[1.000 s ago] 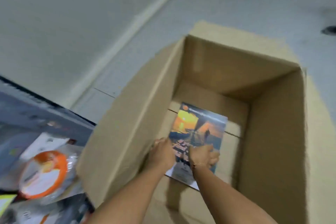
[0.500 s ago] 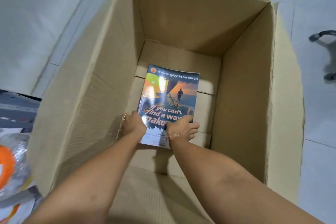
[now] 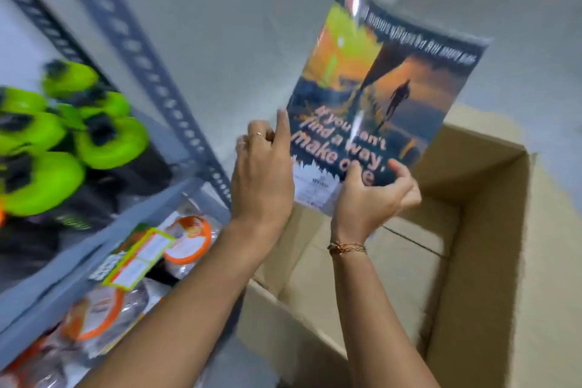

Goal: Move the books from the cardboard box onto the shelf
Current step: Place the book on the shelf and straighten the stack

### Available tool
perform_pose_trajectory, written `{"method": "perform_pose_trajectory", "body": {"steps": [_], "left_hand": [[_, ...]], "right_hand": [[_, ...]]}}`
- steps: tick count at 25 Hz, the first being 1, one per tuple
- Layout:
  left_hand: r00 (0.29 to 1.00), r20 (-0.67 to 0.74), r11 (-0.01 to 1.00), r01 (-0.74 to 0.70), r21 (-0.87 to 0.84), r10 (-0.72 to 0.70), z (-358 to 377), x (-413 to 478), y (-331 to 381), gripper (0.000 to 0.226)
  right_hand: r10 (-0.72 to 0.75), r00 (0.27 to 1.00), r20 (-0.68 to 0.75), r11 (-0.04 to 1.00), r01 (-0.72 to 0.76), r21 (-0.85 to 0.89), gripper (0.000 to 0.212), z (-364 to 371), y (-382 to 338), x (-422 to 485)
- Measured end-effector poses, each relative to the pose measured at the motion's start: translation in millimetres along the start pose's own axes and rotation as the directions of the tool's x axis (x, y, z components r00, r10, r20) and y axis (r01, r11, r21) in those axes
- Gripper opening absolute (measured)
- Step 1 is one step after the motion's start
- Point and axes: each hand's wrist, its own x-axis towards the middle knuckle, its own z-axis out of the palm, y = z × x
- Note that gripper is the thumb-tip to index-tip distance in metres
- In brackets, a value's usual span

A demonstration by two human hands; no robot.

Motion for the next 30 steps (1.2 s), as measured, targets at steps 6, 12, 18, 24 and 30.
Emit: {"method": "perform_pose_trajectory", "body": {"steps": [6, 12, 18, 24, 30], "left_hand": [[0.759, -0.619, 0.974, 0.22, -0.048, -0.202, -223, -25, -96, 0.072], [0.599, -0.69, 0.886, 0.442, -0.138, -0.406, -339, -41, -164, 0.072], [0.604, -0.494, 0.76, 0.615, -0.21, -0.626, -411, 4, -224, 0.039], [0.611, -0.271, 0.654, 0.748, -0.109, -0.744, -389, 25, -248, 0.041], [0.599, -0.395, 0.677, 0.731, -0.087, -0.697, -384, 24, -239, 0.049]], "right_hand": [[-0.411, 0.859, 0.305, 0.812, 0.193, 0.551, 0.041, 35, -201, -142], [-0.741, 0.558, 0.374, 0.627, 0.376, 0.683, 0.03, 67, -299, -219], [-0.791, 0.111, 0.601, 0.522, 0.634, 0.57, 0.024, 147, -391, -237], [-0.287, -0.029, 0.958, 0.557, 0.808, 0.192, 0.025, 211, -377, -226], [-0.422, -0.022, 0.906, 0.525, 0.809, 0.264, 0.011, 207, -370, -235]]}}
